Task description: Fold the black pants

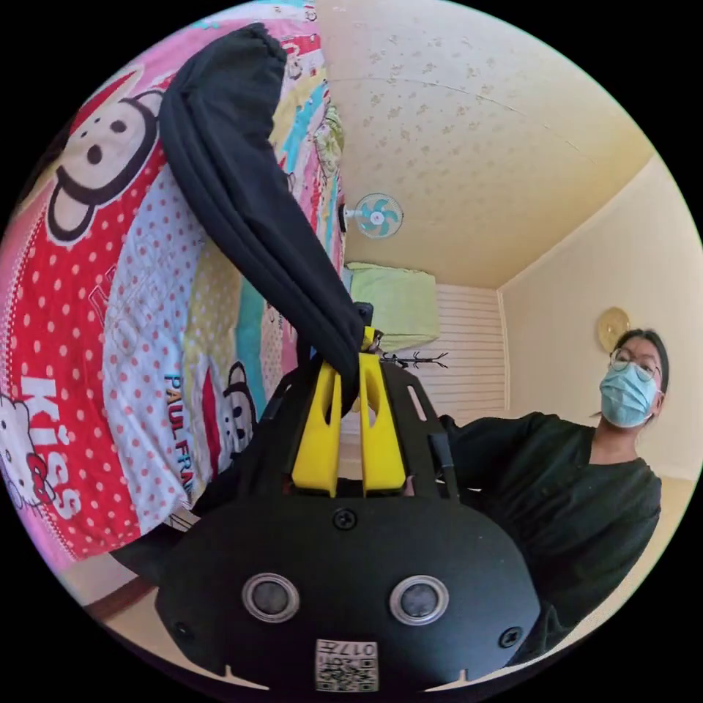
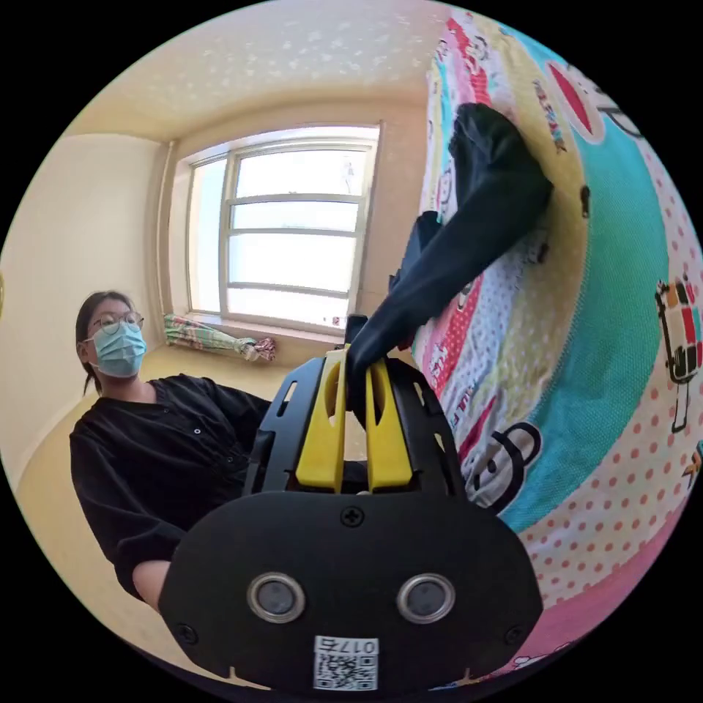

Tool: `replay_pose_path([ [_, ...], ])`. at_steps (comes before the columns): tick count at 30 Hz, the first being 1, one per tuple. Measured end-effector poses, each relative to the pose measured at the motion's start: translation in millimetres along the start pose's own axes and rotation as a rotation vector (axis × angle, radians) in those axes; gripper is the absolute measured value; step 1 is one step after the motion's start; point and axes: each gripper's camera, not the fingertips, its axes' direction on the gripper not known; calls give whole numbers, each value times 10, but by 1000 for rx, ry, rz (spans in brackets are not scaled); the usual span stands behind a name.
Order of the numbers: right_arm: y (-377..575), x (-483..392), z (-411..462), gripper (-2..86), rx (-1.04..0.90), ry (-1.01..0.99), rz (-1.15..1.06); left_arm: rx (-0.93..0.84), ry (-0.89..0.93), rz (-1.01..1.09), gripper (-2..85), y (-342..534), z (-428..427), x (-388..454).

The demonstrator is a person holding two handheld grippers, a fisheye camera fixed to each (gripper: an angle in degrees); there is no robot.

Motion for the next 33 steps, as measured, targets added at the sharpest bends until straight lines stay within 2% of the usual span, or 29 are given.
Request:
replay_pose_path([
  [8,225,-2433,290,0,-143,133,-515,-62,-96,452,42,183,121,2210],
  [13,424,-3560,402,0,-149,120,-799,64,-57,717,41,460,261,3349],
  [16,482,-3976,449,1,-115,178,-890,175,-62,730,42,447,340,3576],
  [19,315,-3925,459,3,-90,306,-802,239,-120,563,42,188,428,3326],
  [23,-127,-3152,490,1,-73,541,-537,274,-173,276,41,-253,538,2537],
  [25,-303,-2790,507,1,-78,597,-461,274,-184,141,41,-510,604,2059],
  [29,-536,-2206,580,1,-65,664,-284,236,-299,87,44,-710,728,1709],
  [33,-352,-1827,788,4,-98,758,-261,226,-366,43,45,-474,899,1279],
])
